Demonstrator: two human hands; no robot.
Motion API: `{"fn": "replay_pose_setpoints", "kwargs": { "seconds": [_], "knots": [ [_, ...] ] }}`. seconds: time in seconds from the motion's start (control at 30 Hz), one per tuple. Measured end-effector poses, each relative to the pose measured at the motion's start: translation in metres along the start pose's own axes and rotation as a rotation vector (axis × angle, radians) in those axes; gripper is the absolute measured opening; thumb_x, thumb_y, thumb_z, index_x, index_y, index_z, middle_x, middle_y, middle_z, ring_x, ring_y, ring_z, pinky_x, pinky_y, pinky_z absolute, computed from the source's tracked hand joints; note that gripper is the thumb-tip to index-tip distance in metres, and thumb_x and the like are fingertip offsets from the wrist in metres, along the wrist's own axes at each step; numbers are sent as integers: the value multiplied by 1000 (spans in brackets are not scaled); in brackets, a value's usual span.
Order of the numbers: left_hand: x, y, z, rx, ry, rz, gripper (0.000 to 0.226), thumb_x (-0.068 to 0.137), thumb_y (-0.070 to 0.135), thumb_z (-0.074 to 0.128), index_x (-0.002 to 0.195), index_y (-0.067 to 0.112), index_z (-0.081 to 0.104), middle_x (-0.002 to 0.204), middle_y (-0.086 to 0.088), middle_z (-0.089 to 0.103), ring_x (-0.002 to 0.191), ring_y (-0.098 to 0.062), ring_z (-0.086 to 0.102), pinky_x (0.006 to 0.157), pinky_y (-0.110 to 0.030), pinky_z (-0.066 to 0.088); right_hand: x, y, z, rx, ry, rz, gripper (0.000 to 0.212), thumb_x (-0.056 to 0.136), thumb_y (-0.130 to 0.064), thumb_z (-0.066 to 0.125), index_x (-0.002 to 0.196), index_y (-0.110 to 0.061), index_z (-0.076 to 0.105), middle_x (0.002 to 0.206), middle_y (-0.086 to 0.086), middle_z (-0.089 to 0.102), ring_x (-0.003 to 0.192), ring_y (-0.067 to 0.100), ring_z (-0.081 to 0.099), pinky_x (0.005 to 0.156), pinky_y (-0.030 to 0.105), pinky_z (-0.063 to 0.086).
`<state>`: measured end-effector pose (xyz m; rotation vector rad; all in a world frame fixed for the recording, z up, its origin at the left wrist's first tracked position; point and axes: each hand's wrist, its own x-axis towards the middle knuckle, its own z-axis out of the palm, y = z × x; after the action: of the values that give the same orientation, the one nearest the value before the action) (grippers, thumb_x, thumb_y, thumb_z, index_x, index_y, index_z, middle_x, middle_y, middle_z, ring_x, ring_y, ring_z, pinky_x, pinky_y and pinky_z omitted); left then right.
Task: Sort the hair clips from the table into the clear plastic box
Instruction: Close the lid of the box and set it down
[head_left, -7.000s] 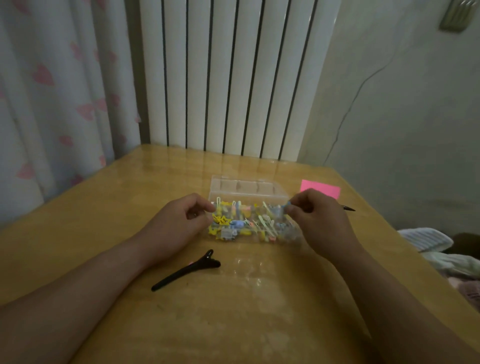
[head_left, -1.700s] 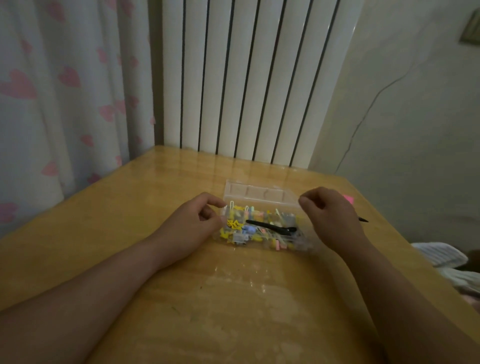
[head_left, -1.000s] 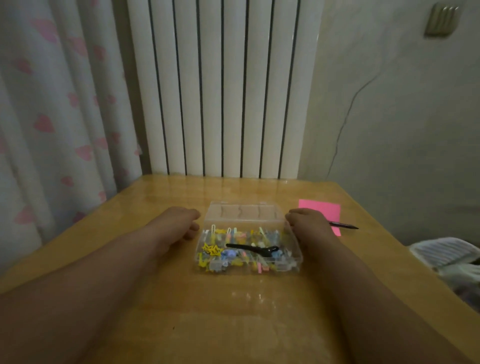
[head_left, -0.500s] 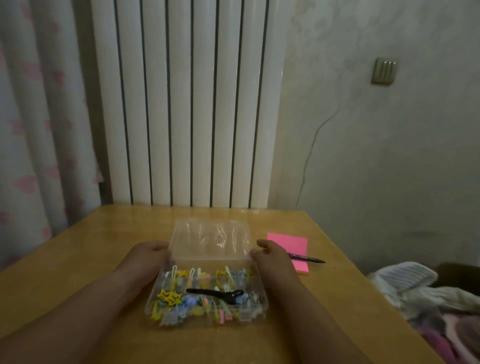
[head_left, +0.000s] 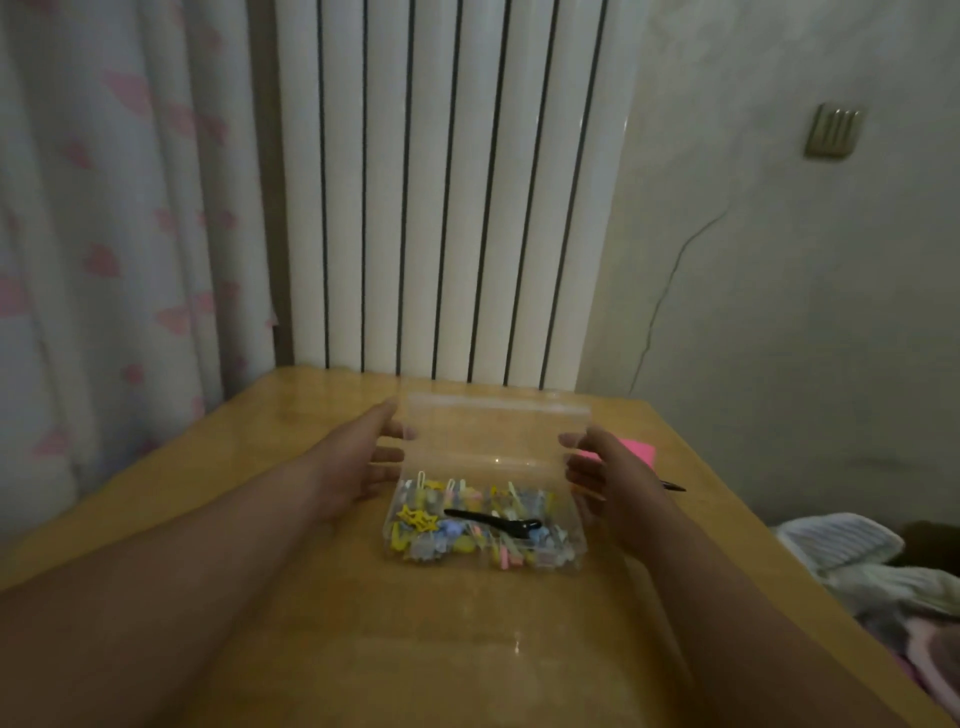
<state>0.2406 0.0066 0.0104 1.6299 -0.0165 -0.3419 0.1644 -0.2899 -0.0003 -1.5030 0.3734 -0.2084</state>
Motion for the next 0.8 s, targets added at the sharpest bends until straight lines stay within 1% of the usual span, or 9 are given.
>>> {"fn": "replay_pose_setpoints", "kwargs": {
  "seconds": [0.07,0.17,0.23,0.33,0.43,0.5,0.57,0.67,0.8],
  "knots": [
    [-15,-2,-2,39,-56,-5,52,104,61,46,117,17,72,125,-13,67,113,-29,67,114,-45,43,-16,-2,-6,-109,-33,-44,39,98,-56,61,118,-26,77,124,3,69,118,24,63,108,51,48],
    [-39,-11,2,211,-104,34,33,103,47,60,120,22,72,129,-8,70,112,-23,66,107,-42,51,-45,4,-11,-326,-84,-174,22,101,-39,65,116,-28,76,121,-4,69,114,18,63,97,37,52],
    [-52,-22,5,369,-90,134,25,106,38,60,128,32,69,134,1,63,120,-20,60,98,-36,50,-59,17,-14,-484,-101,-267,19,101,-33,67,119,-32,74,121,-6,69,111,17,65,89,34,54],
    [-62,-37,8,468,-59,269,32,109,42,53,140,39,61,144,3,54,132,-20,54,99,-33,44,-71,32,-11,-686,3,-379,27,101,-45,63,126,-38,71,124,-7,69,113,17,65,97,41,56],
    [-65,-47,13,664,92,387,37,111,47,44,141,35,63,145,1,60,127,-21,59,101,-38,50,-83,37,-4,-779,104,-442,31,105,-49,53,131,-39,68,125,-9,72,106,12,68,94,40,57],
    [-73,-51,19,838,147,419,48,109,59,35,144,37,58,145,2,60,126,-21,60,105,-43,51,-92,41,-2,-909,100,-489,39,105,-59,45,137,-44,62,127,-11,73,104,11,69,93,39,57],
    [-84,-52,23,998,146,413,68,98,78,29,151,40,49,151,5,56,134,-20,56,109,-46,46,-102,43,-1,-1065,86,-501,51,99,-71,43,145,-50,53,124,-10,74,108,12,69,92,36,56],
    [-96,-49,29,1191,155,407,84,87,89,39,155,40,39,149,2,56,134,-25,55,111,-48,43,-107,42,3,-1219,124,-543,66,91,-80,47,150,-51,47,119,-8,75,106,11,69,91,34,55],
    [-99,-47,36,1315,169,429,77,92,82,43,153,36,35,141,-7,58,127,-33,56,107,-49,42,-112,39,14,-1314,177,-609,63,91,-77,53,146,-46,52,106,-8,77,99,12,70,85,32,54]
  ]
}}
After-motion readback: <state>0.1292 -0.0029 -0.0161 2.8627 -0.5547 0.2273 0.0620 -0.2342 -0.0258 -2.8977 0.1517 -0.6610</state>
